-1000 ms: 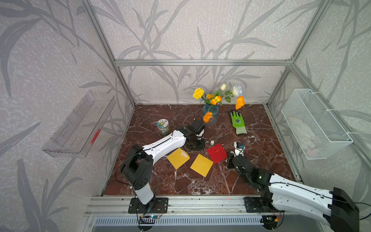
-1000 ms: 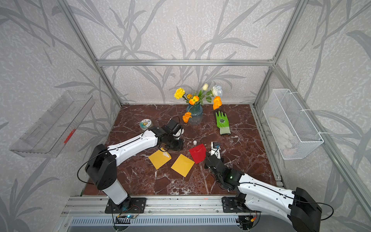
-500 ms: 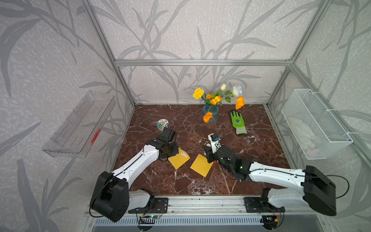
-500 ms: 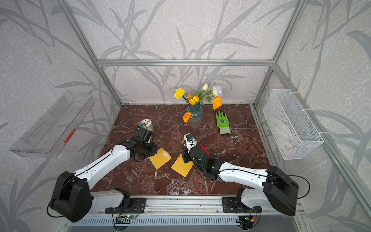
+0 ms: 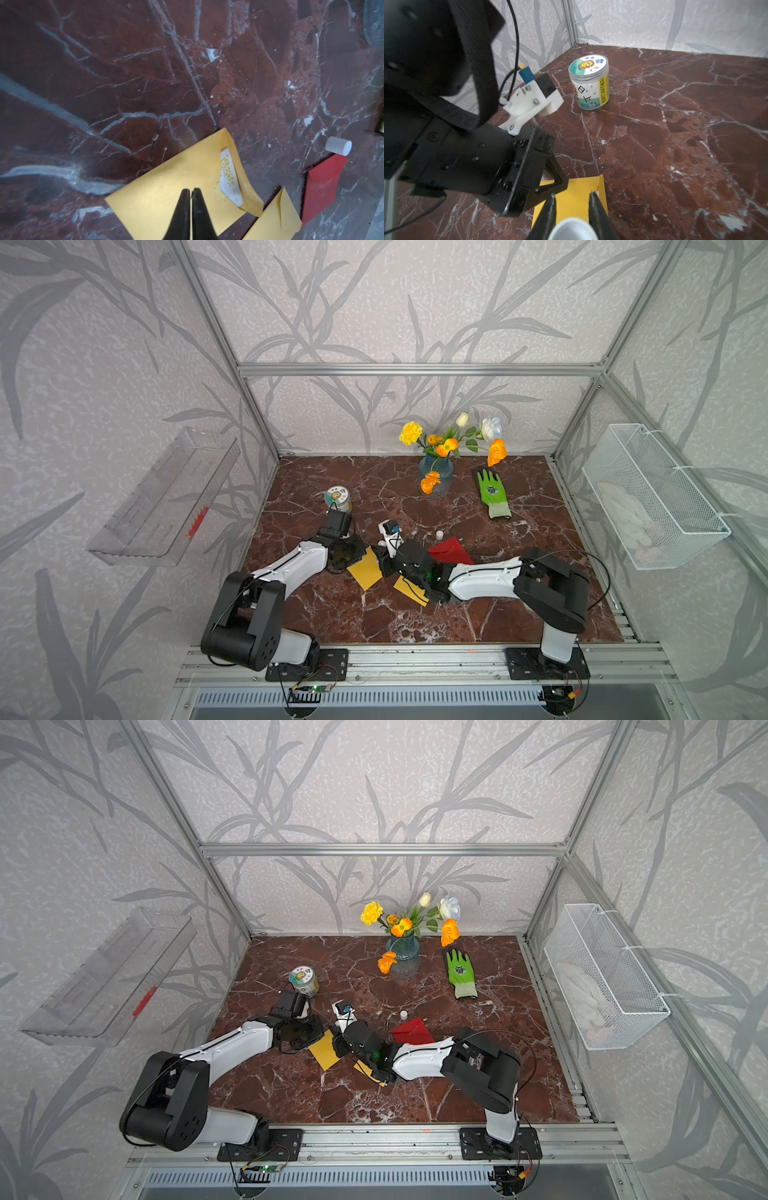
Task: Seal the envelope with a glue stick
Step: Apply the envelope at the center of the board.
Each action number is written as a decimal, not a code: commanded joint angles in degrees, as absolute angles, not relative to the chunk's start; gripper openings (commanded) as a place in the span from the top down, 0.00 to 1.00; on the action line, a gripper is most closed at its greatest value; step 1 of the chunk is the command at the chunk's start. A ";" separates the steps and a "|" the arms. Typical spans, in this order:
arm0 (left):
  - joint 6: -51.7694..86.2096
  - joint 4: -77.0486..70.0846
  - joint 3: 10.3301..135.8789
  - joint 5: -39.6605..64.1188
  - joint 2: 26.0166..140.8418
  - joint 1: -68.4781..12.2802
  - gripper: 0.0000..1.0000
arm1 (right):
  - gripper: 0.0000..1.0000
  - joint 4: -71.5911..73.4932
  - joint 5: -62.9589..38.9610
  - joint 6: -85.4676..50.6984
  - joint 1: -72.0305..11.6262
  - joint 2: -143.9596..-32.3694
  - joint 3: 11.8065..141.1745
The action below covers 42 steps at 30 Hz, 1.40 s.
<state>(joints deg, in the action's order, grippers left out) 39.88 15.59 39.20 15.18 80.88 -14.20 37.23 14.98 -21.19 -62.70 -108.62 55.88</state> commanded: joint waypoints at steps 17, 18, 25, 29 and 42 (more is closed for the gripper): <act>40.78 9.83 31.73 14.49 85.91 -14.05 0.96 | 1.00 33.76 21.85 -23.12 -62.80 -123.00 69.12; 40.85 10.05 31.64 14.37 86.32 -14.02 0.96 | 1.00 33.14 22.23 -23.13 -62.73 -123.57 69.55; 40.47 10.91 31.85 13.79 88.21 -14.08 0.96 | 1.00 30.32 24.64 -23.07 -62.75 -123.83 69.11; 40.34 11.07 32.00 13.71 88.80 -14.11 0.96 | 1.00 29.85 26.16 -23.17 -62.68 -123.54 68.71; 39.99 11.68 32.17 13.71 89.52 -14.22 0.96 | 1.00 30.09 30.97 -24.43 -62.50 -121.59 69.67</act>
<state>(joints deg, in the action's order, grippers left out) 41.10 3.53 34.46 17.34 85.97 -14.13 32.58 27.14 -23.73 -62.74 -123.17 68.64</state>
